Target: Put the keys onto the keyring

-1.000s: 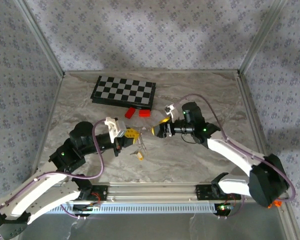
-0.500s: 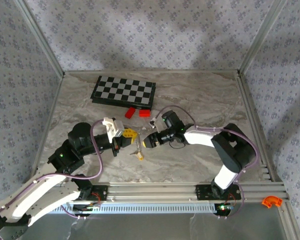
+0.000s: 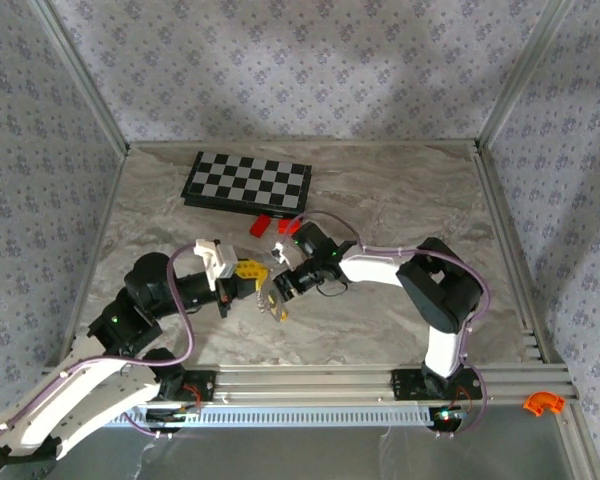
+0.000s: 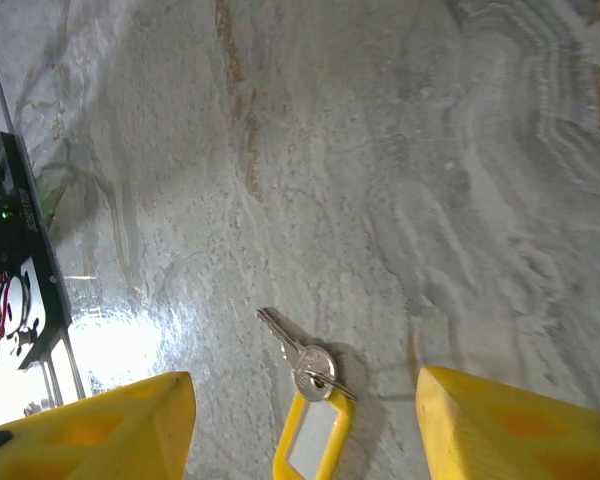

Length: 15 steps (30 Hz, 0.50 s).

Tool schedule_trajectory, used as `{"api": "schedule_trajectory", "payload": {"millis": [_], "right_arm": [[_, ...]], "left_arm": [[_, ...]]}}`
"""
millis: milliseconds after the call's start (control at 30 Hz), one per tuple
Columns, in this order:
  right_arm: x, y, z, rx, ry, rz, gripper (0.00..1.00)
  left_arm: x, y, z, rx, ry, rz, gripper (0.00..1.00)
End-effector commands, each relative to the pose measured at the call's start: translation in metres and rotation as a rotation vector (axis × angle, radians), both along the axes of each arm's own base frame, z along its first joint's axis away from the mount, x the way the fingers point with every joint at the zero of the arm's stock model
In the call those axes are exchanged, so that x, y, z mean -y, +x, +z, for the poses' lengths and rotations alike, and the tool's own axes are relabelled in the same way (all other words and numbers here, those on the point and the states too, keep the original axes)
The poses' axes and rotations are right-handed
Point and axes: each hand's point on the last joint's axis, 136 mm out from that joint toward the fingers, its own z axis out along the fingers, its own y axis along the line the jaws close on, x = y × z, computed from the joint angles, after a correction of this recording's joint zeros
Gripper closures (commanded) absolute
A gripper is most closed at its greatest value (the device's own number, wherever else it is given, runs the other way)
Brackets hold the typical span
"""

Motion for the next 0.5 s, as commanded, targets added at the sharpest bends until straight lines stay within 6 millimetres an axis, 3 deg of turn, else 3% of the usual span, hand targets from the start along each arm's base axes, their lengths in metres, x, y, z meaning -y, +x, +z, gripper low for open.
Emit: {"api": "schedule_trajectory", "payload": {"millis": [0,467], "right_arm": [[0.004,-0.008,-0.013,-0.014,-0.078,0.033,0.39],[0.000,-0.015,-0.026,-0.029,-0.152,0.087,0.50]], "left_arm": [[-0.004,-0.006,0.020,0.044,-0.069,-0.011,1.00],[-0.012,-0.010,0.026,0.067,-0.081,0.003,1.00]]}}
